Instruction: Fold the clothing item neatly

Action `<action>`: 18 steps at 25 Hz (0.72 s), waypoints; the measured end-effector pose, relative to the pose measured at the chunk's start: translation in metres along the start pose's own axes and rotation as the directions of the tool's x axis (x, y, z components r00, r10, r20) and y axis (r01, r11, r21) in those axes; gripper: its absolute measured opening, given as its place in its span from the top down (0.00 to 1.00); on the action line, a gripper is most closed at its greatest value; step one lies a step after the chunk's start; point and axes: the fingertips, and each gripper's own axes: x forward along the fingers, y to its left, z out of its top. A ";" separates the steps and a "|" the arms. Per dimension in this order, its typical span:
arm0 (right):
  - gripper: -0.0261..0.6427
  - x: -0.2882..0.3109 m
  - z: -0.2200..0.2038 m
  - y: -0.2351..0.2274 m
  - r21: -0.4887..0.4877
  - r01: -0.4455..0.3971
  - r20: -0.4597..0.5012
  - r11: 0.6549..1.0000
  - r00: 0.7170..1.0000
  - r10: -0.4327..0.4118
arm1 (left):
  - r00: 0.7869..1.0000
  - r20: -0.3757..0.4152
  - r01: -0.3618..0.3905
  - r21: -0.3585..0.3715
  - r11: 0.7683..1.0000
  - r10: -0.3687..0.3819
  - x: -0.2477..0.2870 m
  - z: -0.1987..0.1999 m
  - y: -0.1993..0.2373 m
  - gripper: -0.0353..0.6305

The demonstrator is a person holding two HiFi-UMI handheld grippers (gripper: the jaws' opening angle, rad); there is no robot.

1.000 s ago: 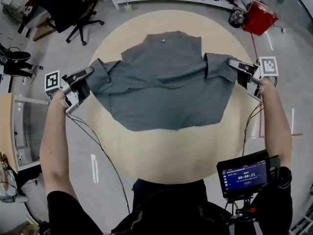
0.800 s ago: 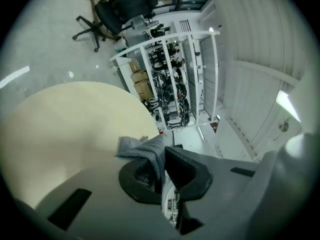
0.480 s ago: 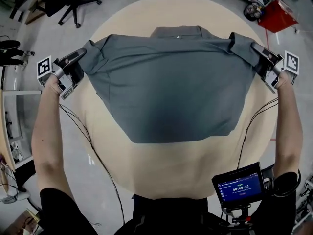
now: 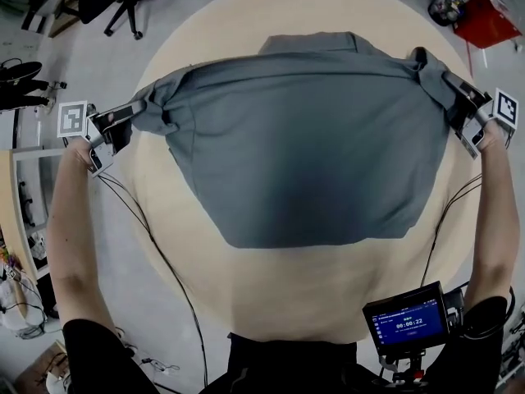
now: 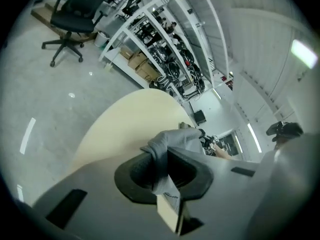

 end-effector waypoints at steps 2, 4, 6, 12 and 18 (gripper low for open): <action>0.92 -0.004 0.004 0.000 -0.026 -0.005 -0.021 1.000 1.000 0.005 | 0.999 0.041 -0.021 0.008 1.000 0.021 -0.011 0.004 0.003 0.89; 0.92 -0.009 0.007 -0.007 -0.059 0.002 -0.051 0.998 0.999 -0.005 | 0.997 0.074 -0.028 0.007 1.000 0.027 -0.016 0.005 -0.001 0.87; 0.92 -0.015 0.012 -0.015 -0.074 0.038 -0.045 0.996 0.998 -0.042 | 0.995 0.098 -0.020 -0.009 1.000 0.020 -0.017 0.004 -0.009 0.86; 0.92 -0.030 0.029 -0.017 -0.099 0.043 -0.012 0.994 0.999 -0.044 | 0.962 0.258 -0.091 -0.007 0.996 0.090 -0.050 0.013 -0.009 0.86; 0.77 -0.036 0.017 -0.008 -0.246 0.053 -0.103 0.968 0.991 -0.080 | 0.957 0.252 0.095 0.191 0.977 -0.142 -0.006 0.002 -0.100 0.86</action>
